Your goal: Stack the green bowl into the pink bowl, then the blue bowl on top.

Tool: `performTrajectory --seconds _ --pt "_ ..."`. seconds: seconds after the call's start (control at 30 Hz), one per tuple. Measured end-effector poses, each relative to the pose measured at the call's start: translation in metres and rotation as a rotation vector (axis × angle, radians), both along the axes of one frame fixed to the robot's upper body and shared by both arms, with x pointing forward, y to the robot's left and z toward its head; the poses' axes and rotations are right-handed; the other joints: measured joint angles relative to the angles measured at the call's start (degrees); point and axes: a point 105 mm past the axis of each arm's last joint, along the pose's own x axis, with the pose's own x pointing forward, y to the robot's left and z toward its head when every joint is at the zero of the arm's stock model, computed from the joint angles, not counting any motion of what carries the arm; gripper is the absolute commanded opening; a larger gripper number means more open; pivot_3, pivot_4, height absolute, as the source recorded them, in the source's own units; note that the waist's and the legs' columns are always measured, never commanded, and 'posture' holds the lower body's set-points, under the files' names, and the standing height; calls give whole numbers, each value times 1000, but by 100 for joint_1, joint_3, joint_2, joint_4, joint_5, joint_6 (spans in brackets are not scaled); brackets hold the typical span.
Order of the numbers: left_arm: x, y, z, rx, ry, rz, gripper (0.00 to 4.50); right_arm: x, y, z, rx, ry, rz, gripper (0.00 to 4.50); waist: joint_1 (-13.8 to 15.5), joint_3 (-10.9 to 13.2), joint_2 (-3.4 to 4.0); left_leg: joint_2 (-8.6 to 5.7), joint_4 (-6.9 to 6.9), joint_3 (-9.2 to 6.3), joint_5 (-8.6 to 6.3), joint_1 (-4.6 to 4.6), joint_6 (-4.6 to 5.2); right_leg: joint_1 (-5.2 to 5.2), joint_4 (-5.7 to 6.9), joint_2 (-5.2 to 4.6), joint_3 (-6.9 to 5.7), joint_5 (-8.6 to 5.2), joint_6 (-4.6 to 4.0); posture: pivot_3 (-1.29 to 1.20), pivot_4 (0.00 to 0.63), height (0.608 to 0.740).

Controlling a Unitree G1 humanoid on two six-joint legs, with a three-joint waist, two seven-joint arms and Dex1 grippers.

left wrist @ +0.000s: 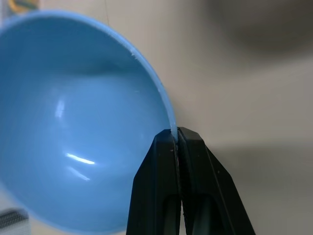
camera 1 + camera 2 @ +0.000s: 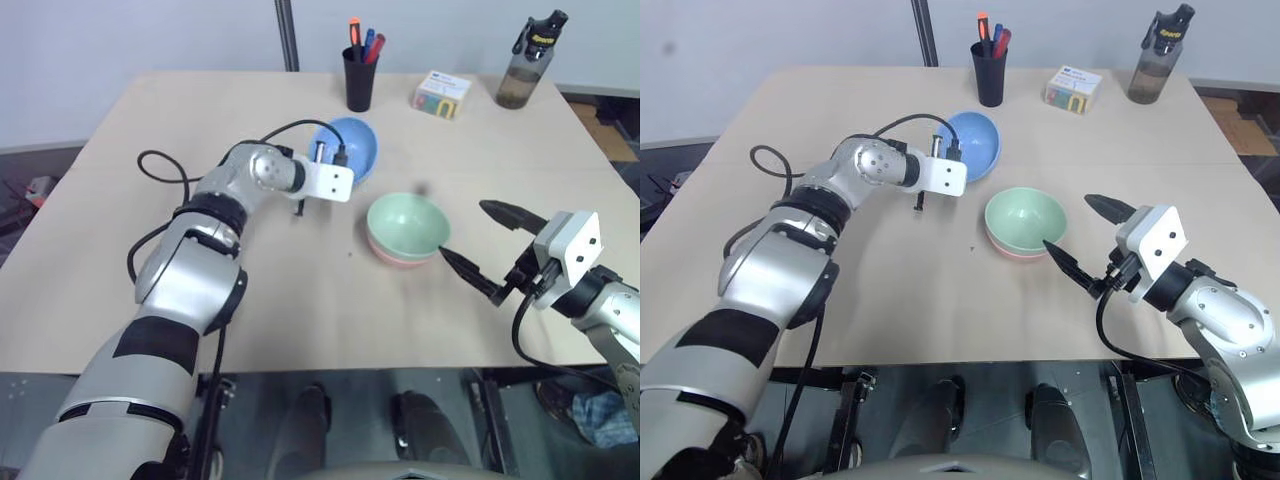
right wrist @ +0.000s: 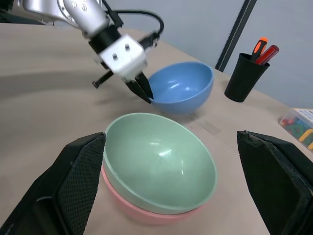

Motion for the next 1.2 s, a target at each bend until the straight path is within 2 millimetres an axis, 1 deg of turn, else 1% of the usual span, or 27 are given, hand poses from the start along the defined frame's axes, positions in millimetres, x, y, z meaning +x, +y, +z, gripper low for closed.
performTrajectory --seconds 0.03,0.1,0.13,0.17,0.2,0.27,0.3,0.33,0.4,0.5,0.53,0.57,0.6,0.7,0.8,0.83,0.87,0.93,0.97,1.0,1.03,1.1,1.17,1.2 --pt "-11 -10 10 -36 33 -98 113 -1 -2 -2 0 7 -8 4500 18 0 0 0 0 -1 0 -2 0 0 -1 -1 -1 5 -9 0 150 740" --pt "-25 -20 22 -67 51 -210 113 -3 -4 -5 0 16 -15 4500 21 0 0 -2 0 0 0 -3 0 0 -2 -4 0 10 -17 0 150 740" --pt "-37 -31 33 -86 65 -311 113 -6 -9 -10 -3 34 -30 4500 25 0 0 -4 0 0 0 -4 0 1 -1 -5 -1 11 -20 0 150 740" --pt "-43 -36 37 -91 68 -356 113 -8 -12 -13 -5 46 -41 4500 21 0 0 -4 0 -1 0 -3 0 1 -1 -5 0 12 -20 0 150 740" --pt "-53 -43 43 -98 78 -432 113 -12 -17 -16 -9 61 -62 4500 7 -1 2 -4 1 0 0 -1 1 2 0 -5 2 12 -20 0 150 740" --pt "-64 -49 45 -97 102 -503 113 -15 -23 -19 -15 71 -86 4500 -24 -2 3 -3 1 4 0 12 1 7 4 -4 6 9 -16 0 150 740" --pt "-68 -51 45 -93 122 -531 665 -17 -24 -19 -19 69 -94 4500 -46 -2 3 -2 2 4 0 15 1 8 7 -3 6 4 -7 0 150 740" --pt "-72 -51 44 -91 136 -549 836 -19 -25 -18 -22 67 -99 4500 -77 -2 4 -1 2 4 0 20 1 10 10 -2 6 1 -3 0 150 740" --pt "-78 -49 38 -69 177 -576 1682 -22 -28 -18 -27 65 -111 4500 -136 -3 5 2 4 4 0 27 1 16 11 -1 7 -1 -1 0 150 740" --pt "-82 -43 28 -47 222 -573 2944 -24 -27 -18 -30 61 -110 4500 -154 -3 6 4 9 5 0 25 1 16 11 1 7 -1 0 0 150 740" --pt "-82 -42 28 -47 222 -571 3381 -25 -26 -17 -30 59 -108 4500 -151 -3 6 4 9 5 0 24 1 16 11 1 7 -1 0 0 150 740" --pt "-83 -40 29 -47 223 -565 3706 -25 -26 -17 -30 56 -105 4500 -143 -3 6 4 11 4 0 23 1 16 10 1 6 -1 1 0 150 740" --pt "-84 -37 30 -52 220 -560 3706 -25 -26 -16 -30 55 -106 4500 -140 -3 6 4 11 5 0 23 1 16 10 1 8 -1 0 0 150 740" --pt "-82 -30 35 -116 205 -504 3706 -24 -25 -16 -41 52 -103 4500 -133 -3 6 3 11 4 0 22 1 17 8 0 7 -1 0 0 150 740" --pt "-78 -19 41 -309 209 -377 3706 -17 -29 -20 -85 77 -108 4500 -146 -5 8 6 11 5 0 25 2 17 10 0 8 -1 0 0 150 740" --pt "-75 -14 41 -386 212 -317 3706 -15 -31 -23 -94 94 -110 4500 -137 -4 9 6 11 5 0 25 2 17 12 1 7 -1 0 0 150 740" --pt "-75 -9 40 -421 219 -280 3706 -14 -31 -24 -97 102 -101 4500 -135 -5 8 7 11 2 0 25 2 17 11 1 4 -1 0 0 150 740" --pt "-78 5 30 -462 267 -204 4229 -10 -33 -26 -108 120 -91 4500 -153 -5 10 8 10 6 0 27 2 17 11 1 8 0 -1 0 150 740" --pt "-82 14 24 -505 314 -152 4478 -7 -35 -27 -112 131 -84 4500 -163 -6 12 8 10 8 0 29 2 17 10 1 10 1 -2 0 150 740" --pt "-89 25 15 -571 359 -85 4478 -3 -38 -28 -117 143 -78 4500 -181 -8 16 11 10 15 -1 32 3 17 10 0 16 2 -5 0 150 740" --pt "-101 43 -2 -664 431 28 4478 2 -49 -32 -129 175 -83 4500 -190 -8 17 13 9 17 -3 32 5 18 10 -1 16 7 -14 0 150 740" --pt "-111 54 -17 -727 491 127 4478 4 -57 -33 -139 193 -83 4500 -151 -6 16 16 9 11 -3 30 5 17 9 0 9 8 -15 0 150 740" --pt "-132 66 -31 -778 553 232 4478 6 -69 -32 -165 214 -73 4500 -115 -5 14 16 10 11 -3 28 5 19 7 0 8 5 -12 0 150 740" --pt "-141 70 -30 -813 562 274 4478 7 -75 -29 -174 222 -60 4500 -50 -5 12 16 16 7 -3 28 5 24 4 -1 2 -12 -26 0 150 740"
